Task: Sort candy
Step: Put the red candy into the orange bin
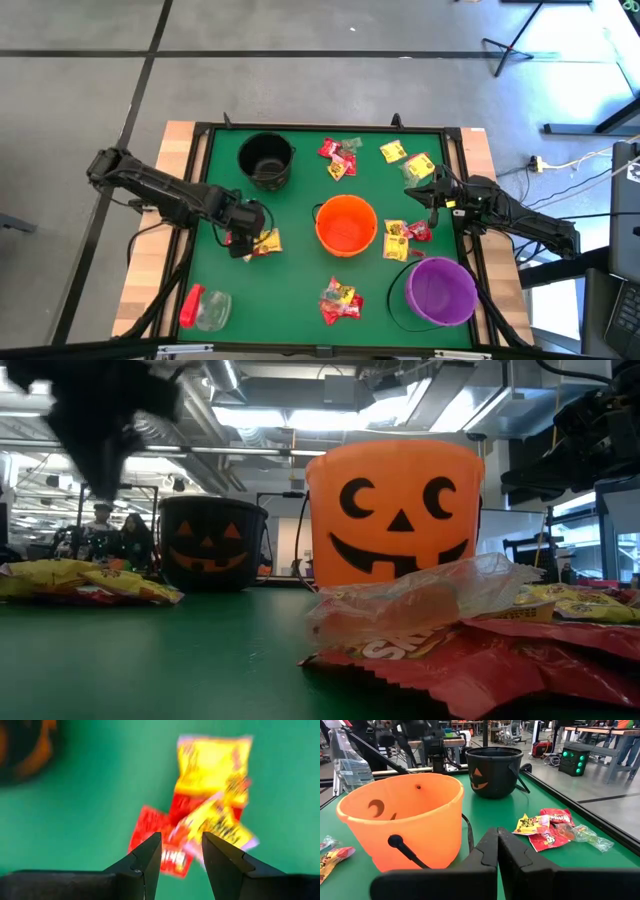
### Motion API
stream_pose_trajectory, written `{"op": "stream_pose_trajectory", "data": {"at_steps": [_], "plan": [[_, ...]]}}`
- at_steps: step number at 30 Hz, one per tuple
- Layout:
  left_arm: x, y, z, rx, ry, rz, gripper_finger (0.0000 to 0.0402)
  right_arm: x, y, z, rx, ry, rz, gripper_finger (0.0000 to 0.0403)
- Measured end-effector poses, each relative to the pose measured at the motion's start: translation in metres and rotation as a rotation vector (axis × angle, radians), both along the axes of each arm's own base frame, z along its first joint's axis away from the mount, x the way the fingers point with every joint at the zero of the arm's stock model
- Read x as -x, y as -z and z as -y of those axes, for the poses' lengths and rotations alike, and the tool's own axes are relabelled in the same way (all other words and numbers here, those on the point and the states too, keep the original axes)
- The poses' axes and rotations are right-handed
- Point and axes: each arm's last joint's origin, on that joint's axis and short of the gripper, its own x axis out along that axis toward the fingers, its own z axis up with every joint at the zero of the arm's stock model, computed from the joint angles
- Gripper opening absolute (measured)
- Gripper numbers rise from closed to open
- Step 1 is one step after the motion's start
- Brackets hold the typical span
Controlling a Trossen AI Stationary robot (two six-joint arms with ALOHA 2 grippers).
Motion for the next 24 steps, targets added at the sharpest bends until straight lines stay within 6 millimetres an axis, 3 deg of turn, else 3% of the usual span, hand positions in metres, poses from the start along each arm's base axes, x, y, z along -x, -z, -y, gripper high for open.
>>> {"op": "stream_pose_trajectory", "data": {"at_steps": [6,16,24], "plan": [[0.031,0.031,-0.013,0.054,-0.102,-0.048,0.0131,0.0,0.0,0.0,0.0,0.0,-0.001,0.0001],[0.049,0.083,-0.026,0.117,-0.134,-0.043,0.0131,0.0,0.0,0.0,0.0,0.0,-0.001,0.0001],[0.052,0.091,-0.028,0.11,-0.137,-0.028,0.013,0.0,0.0,0.0,0.0,0.0,0.0,0.0001]]}}
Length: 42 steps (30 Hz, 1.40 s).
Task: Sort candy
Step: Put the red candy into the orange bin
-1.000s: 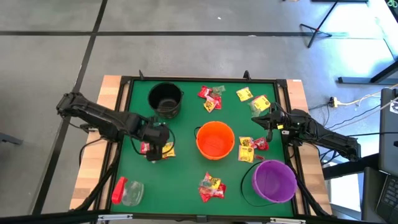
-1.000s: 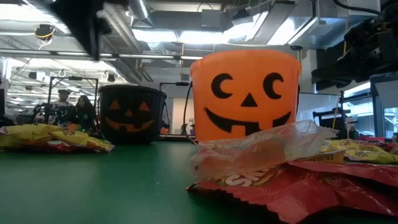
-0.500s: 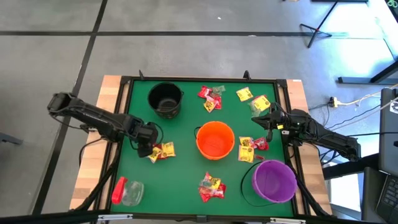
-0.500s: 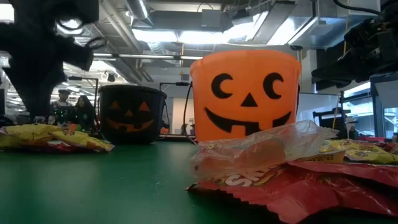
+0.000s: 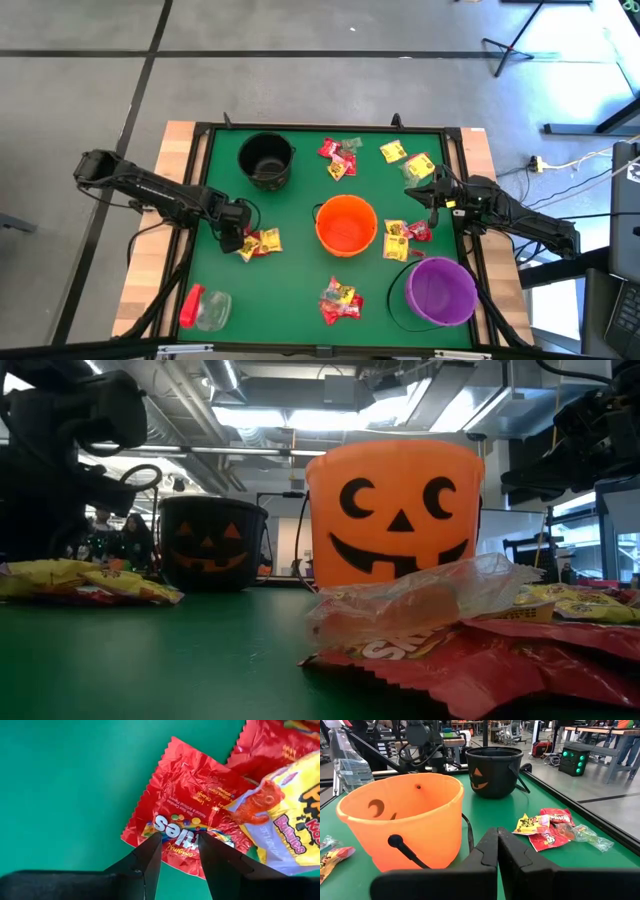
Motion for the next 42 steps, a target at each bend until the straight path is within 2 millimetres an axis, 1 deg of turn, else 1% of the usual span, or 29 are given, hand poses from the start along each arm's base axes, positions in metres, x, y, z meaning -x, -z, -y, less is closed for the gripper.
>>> {"op": "stream_pose_trajectory", "data": {"at_steps": [3,5,7,11,12,15,18,22,24,27,29,31,33,35,37,42], "plan": [[-0.001,0.0,0.0,-0.019,-0.002,0.01,0.0122,0.0,0.0,0.0,0.0,0.0,0.0,0.0001],[-0.002,0.0,0.0,-0.037,-0.001,0.021,0.0106,0.0,0.0,0.0,0.0,0.0,0.0,0.0001],[-0.002,0.0,0.0,-0.052,0.002,0.032,0.0082,0.0,0.0,0.0,0.0,0.0,-0.001,0.0001],[-0.003,0.0,0.0,-0.069,0.002,0.042,0.0019,0.0,0.0,0.0,0.0,0.001,0.0,0.0001],[-0.003,0.0,0.0,-0.069,0.001,0.043,0.001,0.0,0.0,0.0,0.0,0.0,0.0,0.0001],[-0.003,-0.001,0.0,-0.069,-0.002,0.041,0.0003,0.0,0.0,0.0,0.0,0.0,0.0,0.0001],[-0.005,-0.007,-0.001,-0.111,-0.005,0.022,0.0,0.0,0.0,0.0,0.0,0.0,0.0,0.0001],[-0.018,-0.033,-0.001,-0.17,0.019,0.06,0.0,0.0,0.0,0.0,0.0,0.0,0.0,0.0001],[-0.02,-0.045,-0.001,-0.193,0.035,0.053,0.0,0.0,0.0,0.0,0.0,0.001,0.0,0.0001],[-0.029,-0.063,0.0,-0.203,0.03,0.109,0.0,0.0,0.0,0.0,0.0,0.0,0.0,0.0001],[-0.03,-0.066,0.0,-0.201,0.03,0.11,0.0,0.0,0.0,0.0,0.0,0.0,0.0,0.0001],[-0.03,-0.064,0.0,-0.192,0.031,0.11,0.0,0.0,0.0,0.0,0.0,0.001,0.0,0.0001],[-0.026,-0.058,0.0,-0.18,0.029,0.085,0.0007,0.0,0.0,0.0,0.0,0.0,0.0,0.0001],[-0.022,-0.05,0.0,-0.156,0.017,0.059,0.0026,0.0,0.0,0.0,0.0,0.001,0.0,0.0001],[-0.02,-0.043,0.001,-0.137,0.004,0.049,0.0054,0.0,0.0,0.0,0.0,0.0,0.0,0.0001],[-0.017,-0.027,0.0,-0.119,-0.035,0.075,0.0138,0.0,0.0,0.0,0.0,0.0,0.0,0.0001]]}}
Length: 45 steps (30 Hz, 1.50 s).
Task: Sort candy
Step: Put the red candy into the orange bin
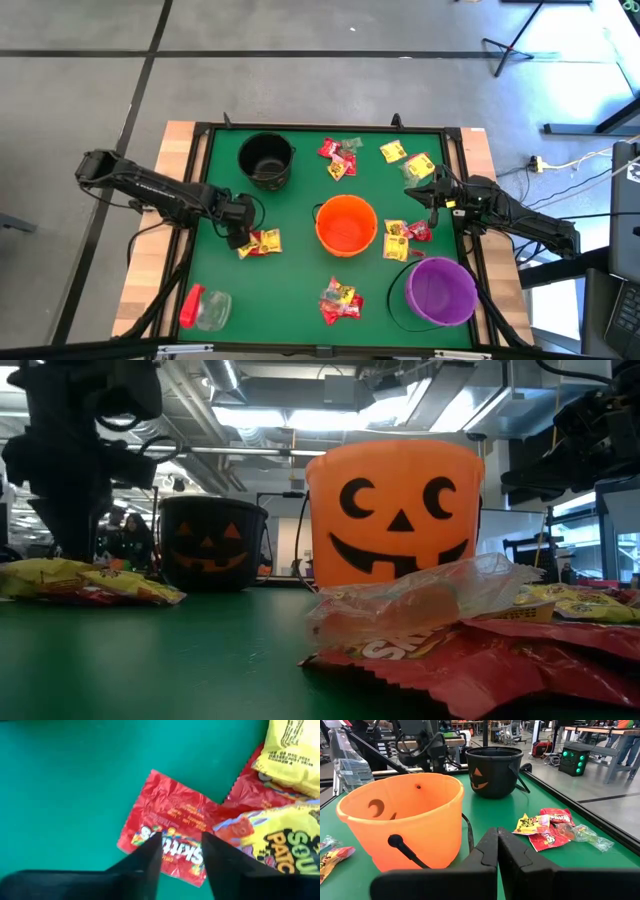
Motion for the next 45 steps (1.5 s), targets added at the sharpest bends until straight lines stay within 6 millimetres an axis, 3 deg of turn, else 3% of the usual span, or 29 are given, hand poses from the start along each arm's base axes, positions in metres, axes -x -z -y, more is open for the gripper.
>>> {"op": "stream_pose_trajectory", "data": {"at_steps": [7,14,19,30,45], "plan": [[0.01,0.021,-0.005,0.005,-0.071,-0.02,0.0218,0.0,0.0,0.0,0.0,0.0,0.0,0.0001],[0.017,0.031,-0.009,-0.008,-0.123,-0.027,0.0229,0.0,0.0,0.0,0.0,0.0,0.0,0.0001],[0.016,0.031,-0.008,-0.017,-0.114,-0.012,0.0183,0.0,0.0,0.0,0.0,0.0,0.0,0.0001],[0.013,0.032,-0.007,-0.019,-0.109,0.024,0.0009,0.0,0.0,0.0,0.0,0.0,0.0,0.0001],[-0.006,-0.001,-0.007,-0.072,-0.063,0.069,0.0001,0.0,0.0,0.0,-0.001,0.0,-0.003,0.0001]]}}
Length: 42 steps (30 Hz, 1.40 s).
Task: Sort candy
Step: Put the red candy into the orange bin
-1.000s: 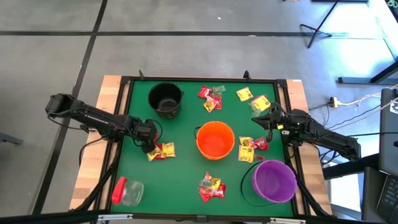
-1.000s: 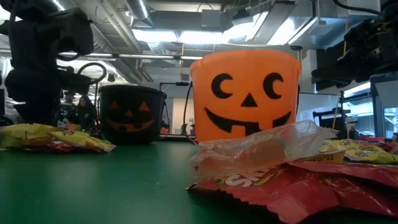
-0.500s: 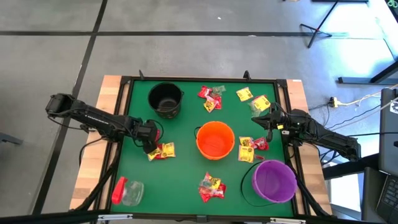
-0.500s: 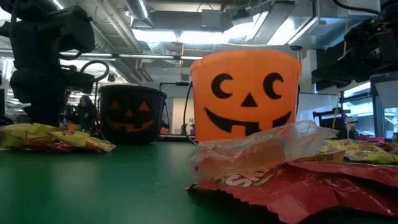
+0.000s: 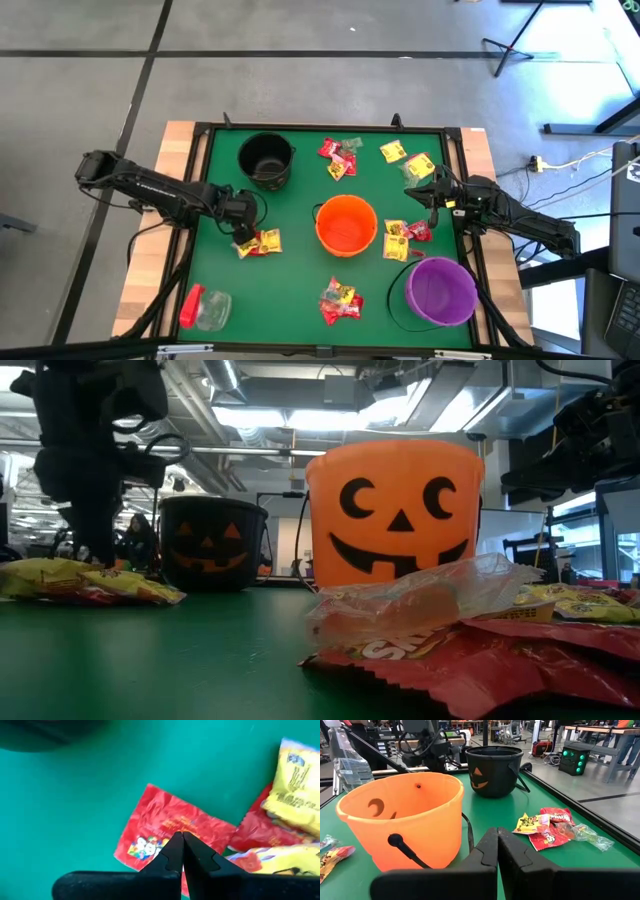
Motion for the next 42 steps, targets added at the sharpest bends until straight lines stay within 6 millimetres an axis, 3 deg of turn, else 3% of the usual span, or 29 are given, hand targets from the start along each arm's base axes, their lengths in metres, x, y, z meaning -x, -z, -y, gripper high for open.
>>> {"op": "stream_pose_trajectory", "data": {"at_steps": [5,12,17,22,36,42], "plan": [[0.0,0.0,-0.002,0.032,-0.018,-0.008,0.0037,0.0,0.0,0.0,0.0,0.0,0.0,0.0001],[-0.001,0.001,-0.003,0.024,-0.01,-0.014,0.0161,0.0,0.0,0.0,0.0,0.0,0.0,0.0001],[0.001,0.011,-0.01,0.054,-0.112,-0.052,0.0252,0.0,0.0,0.0,0.0,0.0,0.0,0.0001],[0.007,0.024,-0.015,0.103,-0.195,-0.085,0.0307,0.0,0.0,0.0,0.0,0.0,0.0,0.0001],[0.008,0.036,-0.011,0.197,-0.242,-0.023,0.0327,0.0,0.0,0.0,0.0,0.0,0.0,0.0001],[0.009,0.036,-0.011,0.196,-0.268,-0.027,0.0303,0.0,0.0,0.0,0.0,0.0,0.0,0.0001]]}}
